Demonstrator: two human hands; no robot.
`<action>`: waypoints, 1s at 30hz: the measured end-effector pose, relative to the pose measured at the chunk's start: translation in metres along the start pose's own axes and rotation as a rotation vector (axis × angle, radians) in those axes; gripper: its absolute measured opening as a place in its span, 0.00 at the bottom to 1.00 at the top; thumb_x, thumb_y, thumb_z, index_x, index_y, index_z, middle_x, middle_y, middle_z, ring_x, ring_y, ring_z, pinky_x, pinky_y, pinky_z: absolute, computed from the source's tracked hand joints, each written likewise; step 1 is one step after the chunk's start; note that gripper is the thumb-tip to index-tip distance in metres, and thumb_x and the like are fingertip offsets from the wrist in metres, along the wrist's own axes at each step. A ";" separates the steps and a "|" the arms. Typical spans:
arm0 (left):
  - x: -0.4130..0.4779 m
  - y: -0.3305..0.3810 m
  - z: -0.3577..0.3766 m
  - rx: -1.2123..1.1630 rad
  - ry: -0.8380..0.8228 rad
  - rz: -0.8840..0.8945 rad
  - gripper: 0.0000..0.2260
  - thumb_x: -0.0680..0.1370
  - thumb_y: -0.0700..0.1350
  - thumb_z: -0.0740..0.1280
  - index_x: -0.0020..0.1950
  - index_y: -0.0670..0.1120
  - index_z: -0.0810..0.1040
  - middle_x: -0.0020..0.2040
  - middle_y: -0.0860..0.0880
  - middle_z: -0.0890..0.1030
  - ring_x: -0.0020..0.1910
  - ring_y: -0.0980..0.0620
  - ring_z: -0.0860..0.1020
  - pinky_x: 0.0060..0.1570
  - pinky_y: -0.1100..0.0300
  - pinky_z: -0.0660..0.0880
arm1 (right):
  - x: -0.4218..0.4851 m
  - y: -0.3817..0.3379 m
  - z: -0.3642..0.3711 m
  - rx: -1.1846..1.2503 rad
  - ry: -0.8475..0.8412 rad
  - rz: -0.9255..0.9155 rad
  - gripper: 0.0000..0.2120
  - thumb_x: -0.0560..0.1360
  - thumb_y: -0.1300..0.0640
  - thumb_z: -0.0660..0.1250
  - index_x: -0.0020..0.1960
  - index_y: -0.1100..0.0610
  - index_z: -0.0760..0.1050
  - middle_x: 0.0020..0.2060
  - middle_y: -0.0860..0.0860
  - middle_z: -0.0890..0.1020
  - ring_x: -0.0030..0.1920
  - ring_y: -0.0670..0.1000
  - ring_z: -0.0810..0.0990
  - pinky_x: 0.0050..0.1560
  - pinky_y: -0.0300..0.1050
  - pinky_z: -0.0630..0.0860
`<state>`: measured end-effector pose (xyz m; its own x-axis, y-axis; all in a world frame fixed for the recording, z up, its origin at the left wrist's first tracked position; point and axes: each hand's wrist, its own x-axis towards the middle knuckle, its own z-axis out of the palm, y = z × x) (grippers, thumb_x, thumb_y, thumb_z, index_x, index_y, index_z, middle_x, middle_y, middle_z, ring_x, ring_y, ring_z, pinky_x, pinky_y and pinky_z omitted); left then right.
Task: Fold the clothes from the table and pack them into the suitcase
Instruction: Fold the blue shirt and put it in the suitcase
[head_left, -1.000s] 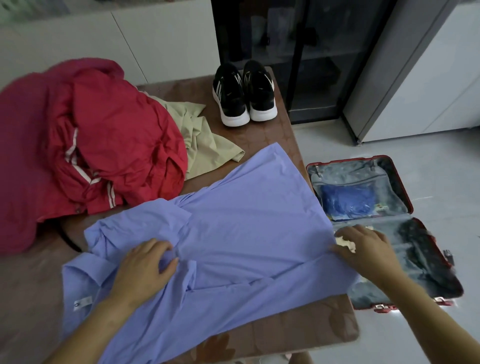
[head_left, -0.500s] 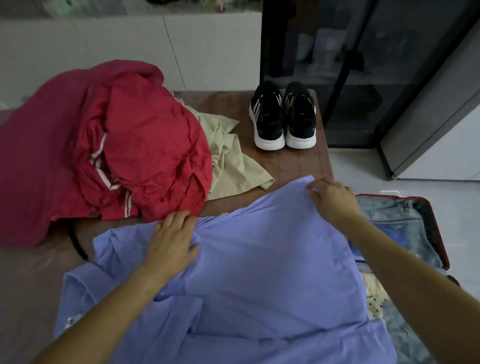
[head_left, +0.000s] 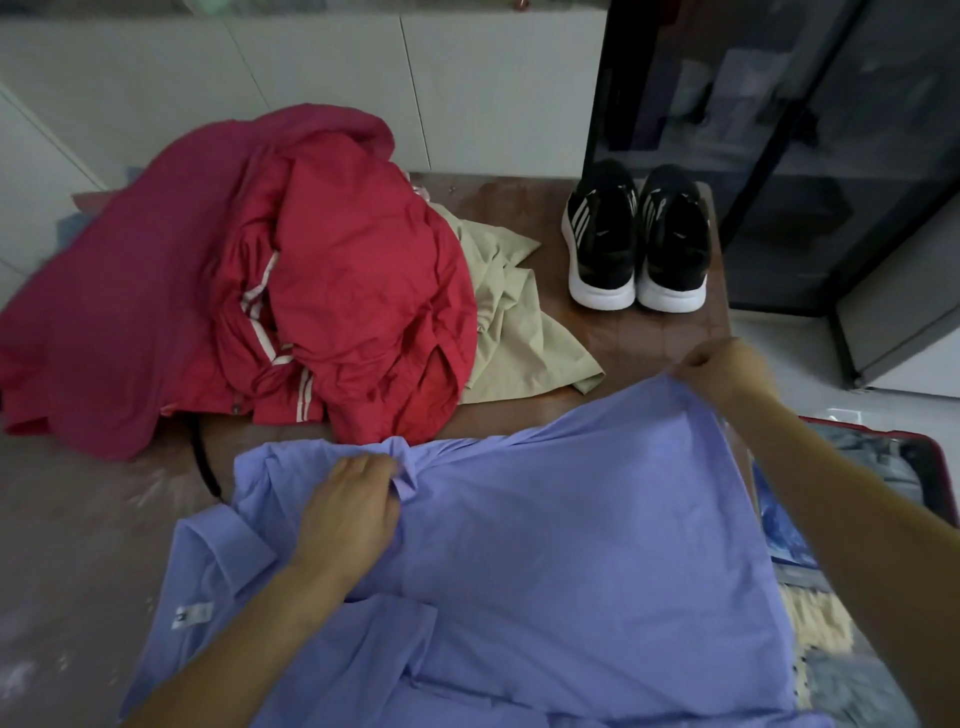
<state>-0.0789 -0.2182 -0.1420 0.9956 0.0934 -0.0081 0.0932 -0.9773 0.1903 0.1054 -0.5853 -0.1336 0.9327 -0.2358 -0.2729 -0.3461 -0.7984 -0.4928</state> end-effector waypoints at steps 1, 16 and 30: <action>0.003 -0.002 -0.004 -0.083 0.007 -0.074 0.08 0.74 0.37 0.60 0.44 0.44 0.78 0.39 0.46 0.81 0.40 0.43 0.80 0.36 0.52 0.74 | -0.001 0.001 -0.003 0.130 -0.013 0.028 0.09 0.72 0.55 0.70 0.42 0.62 0.78 0.35 0.59 0.79 0.34 0.58 0.75 0.35 0.43 0.71; -0.015 -0.023 -0.045 -0.143 -0.738 0.031 0.10 0.71 0.59 0.70 0.37 0.55 0.75 0.35 0.59 0.79 0.37 0.63 0.76 0.39 0.65 0.73 | -0.069 0.062 -0.016 -0.189 -0.252 -0.022 0.12 0.69 0.57 0.71 0.31 0.61 0.73 0.28 0.57 0.76 0.33 0.56 0.75 0.34 0.45 0.69; 0.032 -0.030 -0.024 0.144 -0.285 0.219 0.11 0.76 0.54 0.66 0.56 0.52 0.77 0.53 0.54 0.77 0.54 0.52 0.75 0.50 0.59 0.66 | -0.066 0.043 -0.018 0.139 -0.202 0.101 0.19 0.72 0.52 0.71 0.29 0.61 0.70 0.20 0.51 0.70 0.25 0.52 0.67 0.27 0.40 0.62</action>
<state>-0.0499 -0.1815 -0.1248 0.9529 -0.1574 -0.2593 -0.1416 -0.9868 0.0785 0.0308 -0.6138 -0.1215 0.8584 -0.1835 -0.4791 -0.4597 -0.6897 -0.5595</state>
